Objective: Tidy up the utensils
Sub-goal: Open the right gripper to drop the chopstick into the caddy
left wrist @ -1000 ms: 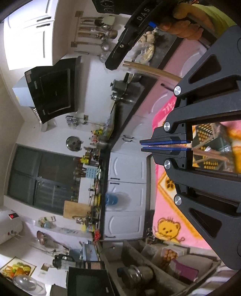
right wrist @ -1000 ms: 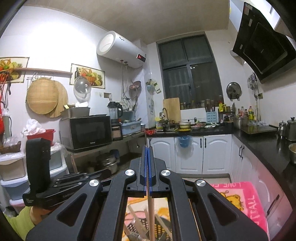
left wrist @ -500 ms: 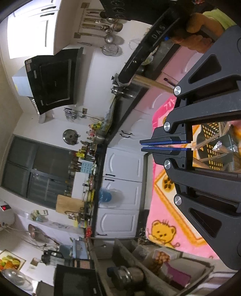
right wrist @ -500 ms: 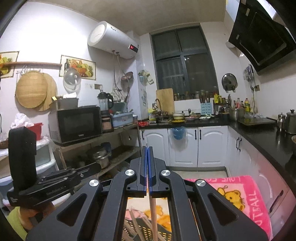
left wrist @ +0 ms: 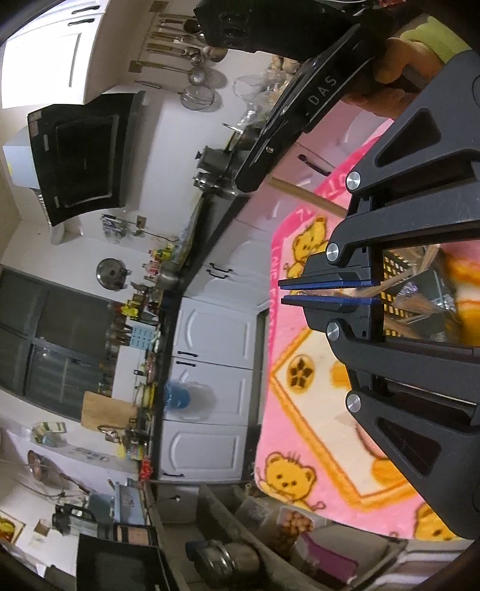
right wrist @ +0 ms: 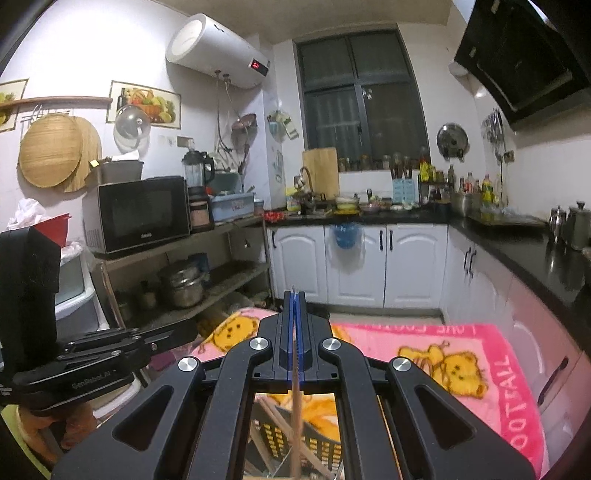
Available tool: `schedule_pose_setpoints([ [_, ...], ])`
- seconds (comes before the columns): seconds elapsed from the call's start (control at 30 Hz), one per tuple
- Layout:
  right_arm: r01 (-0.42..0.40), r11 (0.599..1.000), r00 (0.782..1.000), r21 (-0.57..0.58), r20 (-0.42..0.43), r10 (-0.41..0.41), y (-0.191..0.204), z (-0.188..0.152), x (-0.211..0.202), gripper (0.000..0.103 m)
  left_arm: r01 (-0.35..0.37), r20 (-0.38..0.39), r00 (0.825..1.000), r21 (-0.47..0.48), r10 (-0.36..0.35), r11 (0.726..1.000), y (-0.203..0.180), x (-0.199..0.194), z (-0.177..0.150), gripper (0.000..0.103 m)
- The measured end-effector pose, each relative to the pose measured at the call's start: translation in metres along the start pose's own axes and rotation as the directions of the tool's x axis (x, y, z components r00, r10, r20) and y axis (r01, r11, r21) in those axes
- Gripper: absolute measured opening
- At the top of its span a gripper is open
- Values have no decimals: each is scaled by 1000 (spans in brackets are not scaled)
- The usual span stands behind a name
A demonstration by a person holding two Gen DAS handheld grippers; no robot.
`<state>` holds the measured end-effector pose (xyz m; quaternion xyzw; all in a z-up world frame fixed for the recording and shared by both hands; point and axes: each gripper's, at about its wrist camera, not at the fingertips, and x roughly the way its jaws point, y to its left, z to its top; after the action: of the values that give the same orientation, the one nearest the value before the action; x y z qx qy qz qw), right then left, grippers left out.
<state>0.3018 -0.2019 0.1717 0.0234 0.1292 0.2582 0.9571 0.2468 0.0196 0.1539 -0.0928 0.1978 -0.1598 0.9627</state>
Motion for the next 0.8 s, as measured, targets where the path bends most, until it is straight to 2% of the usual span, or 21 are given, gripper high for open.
schedule_pose_setpoints([
  [0.1,5,1000,1000,7,-29,-5,-2,-8,1,3,-6,-16,1000,-7,6,1000,2,2,-5,1],
  [0.27,18,999,998,43,-56,-16,-11,-20,-8,13,-16,-35,999,-19,15,1000,8,1,-14,1],
  [0.37,22,997,997,70,-69,-17,-18,-25,-14,14,-25,-42,999,-28,23,999,11,-3,-17,5],
  [0.5,24,996,997,87,-77,-17,-24,-31,-26,22,-40,-33,999,-30,39,999,13,-12,-21,19],
  [0.57,30,996,996,85,-84,-23,-25,-35,-34,25,-44,-36,998,-36,43,998,15,-18,-23,22],
  [0.63,31,996,996,86,-90,-23,-27,-40,-40,27,-42,-37,998,-37,40,998,14,-22,-26,31],
  [0.8,32,996,994,82,-107,-23,-26,-51,-54,37,-33,-41,999,-43,32,999,13,-32,-35,46],
])
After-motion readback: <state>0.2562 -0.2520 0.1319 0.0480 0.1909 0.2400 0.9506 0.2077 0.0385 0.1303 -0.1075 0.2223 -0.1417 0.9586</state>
